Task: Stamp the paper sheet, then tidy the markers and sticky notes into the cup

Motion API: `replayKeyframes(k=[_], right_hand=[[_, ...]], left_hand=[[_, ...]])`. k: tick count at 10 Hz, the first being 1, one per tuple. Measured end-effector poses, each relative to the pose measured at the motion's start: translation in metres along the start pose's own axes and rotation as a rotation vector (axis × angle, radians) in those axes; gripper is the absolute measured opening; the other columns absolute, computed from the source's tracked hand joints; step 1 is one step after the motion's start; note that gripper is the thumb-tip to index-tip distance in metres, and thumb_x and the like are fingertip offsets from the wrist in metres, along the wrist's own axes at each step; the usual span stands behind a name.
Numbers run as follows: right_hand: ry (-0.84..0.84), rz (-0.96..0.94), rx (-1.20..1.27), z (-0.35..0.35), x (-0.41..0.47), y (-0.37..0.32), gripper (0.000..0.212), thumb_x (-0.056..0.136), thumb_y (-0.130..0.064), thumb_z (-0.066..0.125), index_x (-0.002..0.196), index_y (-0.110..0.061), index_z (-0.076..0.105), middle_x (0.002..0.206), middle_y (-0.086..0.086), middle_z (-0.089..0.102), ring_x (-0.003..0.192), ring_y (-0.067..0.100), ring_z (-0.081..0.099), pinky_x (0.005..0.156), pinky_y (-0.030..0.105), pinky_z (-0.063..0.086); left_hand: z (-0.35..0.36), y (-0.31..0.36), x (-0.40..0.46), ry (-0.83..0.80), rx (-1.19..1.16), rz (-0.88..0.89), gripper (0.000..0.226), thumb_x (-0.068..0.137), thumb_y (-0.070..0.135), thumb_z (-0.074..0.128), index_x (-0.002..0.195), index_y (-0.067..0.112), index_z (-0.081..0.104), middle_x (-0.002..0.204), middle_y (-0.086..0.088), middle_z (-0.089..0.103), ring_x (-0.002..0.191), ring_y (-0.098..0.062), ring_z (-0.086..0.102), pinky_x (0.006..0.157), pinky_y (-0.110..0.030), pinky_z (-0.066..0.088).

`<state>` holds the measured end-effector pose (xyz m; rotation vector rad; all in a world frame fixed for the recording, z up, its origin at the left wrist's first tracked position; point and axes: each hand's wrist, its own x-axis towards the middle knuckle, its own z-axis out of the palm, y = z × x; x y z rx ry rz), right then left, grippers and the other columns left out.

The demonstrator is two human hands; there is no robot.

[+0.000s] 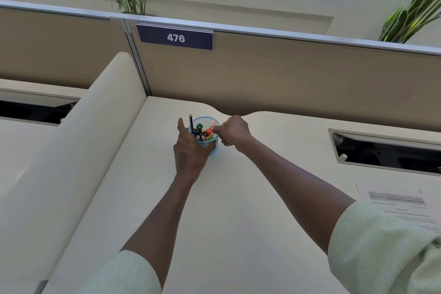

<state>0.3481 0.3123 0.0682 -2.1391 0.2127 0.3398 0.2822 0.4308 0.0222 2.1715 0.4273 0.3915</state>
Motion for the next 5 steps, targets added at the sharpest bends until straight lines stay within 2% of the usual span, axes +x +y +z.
replayKeyframes(k=[1, 2, 3, 4, 5], right_hand=[[-0.012, 0.003, 0.009, 0.001, 0.0, 0.0, 0.035, 0.077, -0.029, 0.081, 0.077, 0.001, 0.065, 0.069, 0.013, 0.062, 0.05, 0.023, 0.057, 0.054, 0.03, 0.053], [-0.022, -0.002, 0.005, 0.001, -0.003, -0.001, 0.033, 0.078, -0.028, 0.081, 0.072, -0.002, 0.062, 0.066, 0.012, 0.06, 0.048, 0.022, 0.055, 0.049, 0.025, 0.048], [-0.033, -0.023, 0.009, 0.0, -0.001, 0.001, 0.035, 0.079, -0.026, 0.08, 0.064, -0.006, 0.056, 0.06, 0.009, 0.055, 0.044, 0.021, 0.051, 0.052, 0.028, 0.047], [-0.051, 0.0, 0.047, -0.003, -0.005, -0.001, 0.037, 0.081, -0.031, 0.078, 0.069, -0.003, 0.058, 0.062, 0.01, 0.056, 0.047, 0.021, 0.051, 0.052, 0.028, 0.048], [-0.024, 0.039, 0.114, -0.008, -0.01, -0.002, 0.051, 0.088, -0.047, 0.067, 0.089, 0.004, 0.062, 0.073, 0.011, 0.064, 0.056, 0.022, 0.057, 0.052, 0.026, 0.05]], left_hand=[[-0.001, 0.0, -0.001, -0.006, -0.001, -0.003, 0.116, 0.063, 0.04, 0.089, 0.15, 0.011, 0.017, 0.132, -0.008, 0.061, 0.116, -0.024, 0.062, 0.097, -0.043, 0.051], [-0.003, 0.001, -0.001, -0.01, 0.003, -0.007, 0.117, 0.064, 0.039, 0.088, 0.151, 0.011, 0.015, 0.133, -0.009, 0.06, 0.117, -0.025, 0.061, 0.096, -0.04, 0.051], [0.0, -0.002, -0.002, -0.015, -0.008, -0.012, 0.12, 0.066, 0.039, 0.087, 0.153, 0.011, 0.009, 0.135, -0.008, 0.059, 0.118, -0.024, 0.061, 0.096, -0.04, 0.051], [-0.004, 0.0, -0.007, -0.029, -0.046, -0.015, 0.124, 0.068, 0.039, 0.087, 0.154, 0.015, 0.001, 0.141, -0.006, 0.055, 0.122, -0.024, 0.058, 0.098, -0.039, 0.049], [-0.004, -0.007, -0.018, -0.033, -0.073, -0.055, 0.133, 0.066, 0.04, 0.087, 0.154, 0.02, -0.011, 0.156, -0.008, 0.035, 0.138, -0.024, 0.041, 0.109, -0.04, 0.037]])
